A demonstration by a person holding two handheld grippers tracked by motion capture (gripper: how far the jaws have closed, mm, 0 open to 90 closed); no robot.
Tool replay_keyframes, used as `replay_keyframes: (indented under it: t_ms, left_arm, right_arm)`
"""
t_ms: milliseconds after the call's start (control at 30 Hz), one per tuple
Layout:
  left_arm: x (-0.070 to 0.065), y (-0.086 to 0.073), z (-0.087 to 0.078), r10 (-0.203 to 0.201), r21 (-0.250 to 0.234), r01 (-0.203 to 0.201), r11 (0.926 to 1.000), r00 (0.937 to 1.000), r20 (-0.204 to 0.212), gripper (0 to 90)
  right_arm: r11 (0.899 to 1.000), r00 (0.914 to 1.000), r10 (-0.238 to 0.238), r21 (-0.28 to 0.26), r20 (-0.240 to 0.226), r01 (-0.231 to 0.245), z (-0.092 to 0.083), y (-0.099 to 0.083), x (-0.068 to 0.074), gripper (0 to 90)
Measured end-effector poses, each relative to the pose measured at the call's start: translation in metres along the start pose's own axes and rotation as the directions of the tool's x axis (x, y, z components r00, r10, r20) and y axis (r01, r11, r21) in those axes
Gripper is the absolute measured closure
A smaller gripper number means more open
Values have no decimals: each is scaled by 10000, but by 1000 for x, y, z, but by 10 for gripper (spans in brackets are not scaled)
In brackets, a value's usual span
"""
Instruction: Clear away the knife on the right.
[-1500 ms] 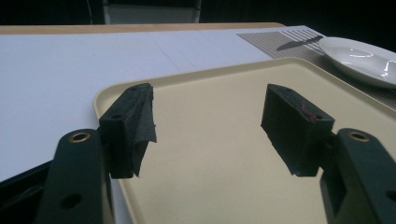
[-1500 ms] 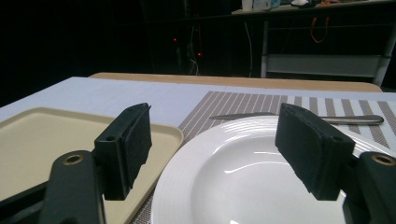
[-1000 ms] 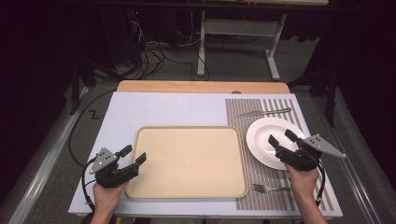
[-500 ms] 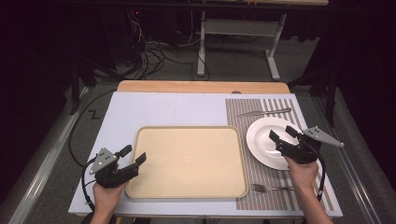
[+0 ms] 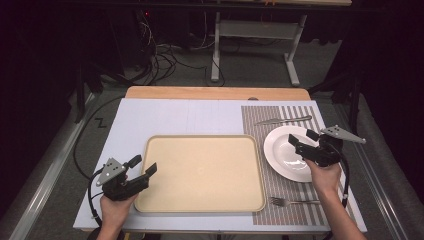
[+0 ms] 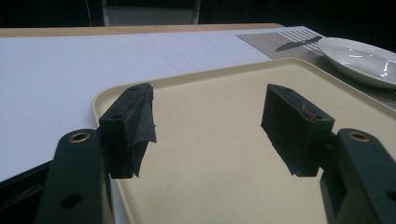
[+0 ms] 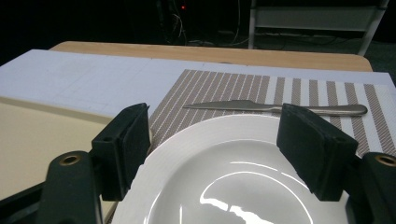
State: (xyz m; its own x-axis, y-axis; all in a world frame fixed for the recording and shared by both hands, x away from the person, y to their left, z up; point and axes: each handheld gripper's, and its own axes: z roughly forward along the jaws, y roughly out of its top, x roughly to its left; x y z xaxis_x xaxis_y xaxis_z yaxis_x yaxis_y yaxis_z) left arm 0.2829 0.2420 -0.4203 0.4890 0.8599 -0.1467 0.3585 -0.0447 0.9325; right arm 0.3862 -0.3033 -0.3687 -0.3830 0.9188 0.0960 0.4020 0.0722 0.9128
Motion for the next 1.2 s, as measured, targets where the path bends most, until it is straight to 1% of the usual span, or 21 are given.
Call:
replay_keyframes:
  t_ms: [133,233,333,500,633,667,700,767,933,1067,1133,1200]
  left_arm:
    - [-1,0,1,13,-1,-13,10000,10000,1,350]
    - [0,0,0,-1,-3,1,10000,10000,-23,350]
    - [0,0,1,15,16,-15,10000,10000,-30,350]
    - [0,0,1,45,17,-45,10000,10000,-60,351]
    - [1,0,1,35,23,-35,10000,9999,-95,351]
    - [1,0,1,35,23,-35,10000,9999,-95,351]
    - [1,0,1,53,35,-52,10000,9999,-122,351]
    - [1,0,1,72,20,-72,10000,9999,-143,351]
    - [2,0,2,100,57,-99,9999,9997,-216,351]
    - [2,0,3,122,76,-120,9999,9997,-234,351]
    - [2,0,3,123,71,-122,9999,9996,-250,351]
    - [3,0,3,96,49,-95,9999,9996,-278,351]
  right_arm:
    - [9996,10000,30,270,82,-32,5,4,-4,262]
    - [9990,9997,-146,417,217,137,7,8,-6,262]
    - [9987,9994,-221,471,266,208,9,11,-8,265]
    - [9957,9996,-117,927,251,94,14,17,-13,281]
    - [9910,9991,-314,1313,291,273,19,22,-15,289]
    - [9910,9991,-314,1313,291,273,19,22,-15,289]
    - [9874,9989,-331,1559,343,273,22,25,-16,292]
    - [9827,9986,-354,1833,394,276,25,28,-17,305]
    - [9724,9958,-684,2274,614,528,31,35,-21,323]
    - [9610,9956,-684,2722,644,485,40,39,-27,324]
    - [9569,9958,-627,2875,660,412,43,40,-30,328]
    - [9544,9950,-670,2956,745,422,45,42,-32,330]
